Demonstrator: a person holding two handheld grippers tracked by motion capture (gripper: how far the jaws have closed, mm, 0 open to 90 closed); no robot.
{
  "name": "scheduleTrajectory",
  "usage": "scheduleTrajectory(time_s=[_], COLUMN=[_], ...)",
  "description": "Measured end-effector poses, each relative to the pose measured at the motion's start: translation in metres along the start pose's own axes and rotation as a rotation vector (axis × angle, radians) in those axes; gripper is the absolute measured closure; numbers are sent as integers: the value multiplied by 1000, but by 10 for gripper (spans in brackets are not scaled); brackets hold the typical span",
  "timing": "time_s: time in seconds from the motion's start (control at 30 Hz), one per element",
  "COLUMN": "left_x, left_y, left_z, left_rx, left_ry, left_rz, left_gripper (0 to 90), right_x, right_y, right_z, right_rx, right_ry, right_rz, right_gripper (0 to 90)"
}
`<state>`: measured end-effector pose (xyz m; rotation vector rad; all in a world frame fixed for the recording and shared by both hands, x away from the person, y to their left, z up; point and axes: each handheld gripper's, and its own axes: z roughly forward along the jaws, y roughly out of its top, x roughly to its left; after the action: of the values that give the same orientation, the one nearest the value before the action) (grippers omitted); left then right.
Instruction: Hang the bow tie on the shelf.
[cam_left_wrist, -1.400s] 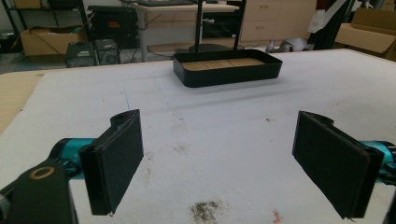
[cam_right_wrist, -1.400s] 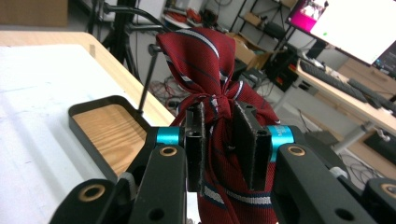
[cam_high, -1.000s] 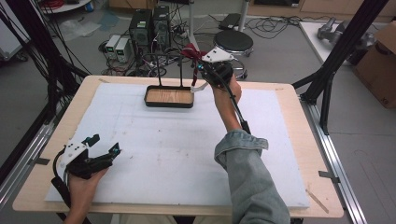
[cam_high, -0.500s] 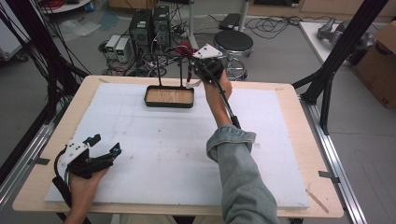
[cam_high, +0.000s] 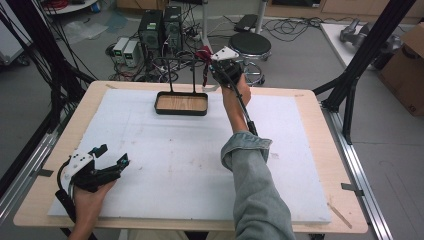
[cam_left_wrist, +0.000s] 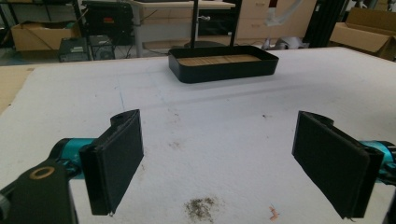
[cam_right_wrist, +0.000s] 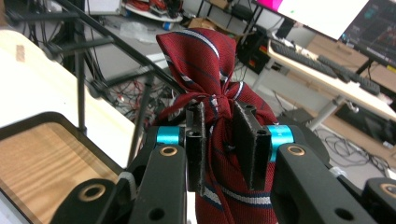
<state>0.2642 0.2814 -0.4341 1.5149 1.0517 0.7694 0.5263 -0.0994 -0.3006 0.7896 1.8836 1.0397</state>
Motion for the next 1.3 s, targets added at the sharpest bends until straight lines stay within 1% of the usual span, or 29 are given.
scheduleTrajectory(time_s=[0.13,0.2,0.23,0.33,0.37,0.5,0.53,0.6,0.67,0.87,0.97,1.0,1.1,1.2,1.3], left_x=[0,-1,0,0,0,0,0,0,0,0,0,0,0,0,0], left_y=[0,0,0,0,0,0,0,0,0,0,0,0,0,0,-1], left_z=[0,0,0,0,0,0,0,0,0,0,0,0,0,0,1], left_rx=[5,3,4,5,4,2,3,2,3,6,4,3,4,6,7], left_ry=[-1,-1,-2,-1,-1,0,-1,0,-1,-1,-2,-2,-3,-3,-7], left_rz=[5,3,5,5,3,0,0,-1,1,4,2,-2,1,1,-3], left_gripper=[166,166,166,166,166,166,166,166,166,166,166,166,166,166,166], right_x=[-3,-3,-2,0,1,2,4,5,5,5,6,6,6,4,1], right_y=[-6,-9,-10,-11,-12,-14,-16,-17,-18,-19,-20,-21,-22,-22,-23], right_z=[4,6,7,9,11,14,16,17,18,20,20,21,22,21,20], right_rx=[39,55,64,67,76,82,97,108,116,123,132,135,143,144,136], right_ry=[4,16,21,34,37,38,44,46,49,57,60,69,71,75,95], right_rz=[5,12,5,-1,6,9,4,-3,1,-2,6,-2,-3,5,12], right_gripper=[748,748,748,747,747,747,746,746,746,740,733,728,719,707,692])
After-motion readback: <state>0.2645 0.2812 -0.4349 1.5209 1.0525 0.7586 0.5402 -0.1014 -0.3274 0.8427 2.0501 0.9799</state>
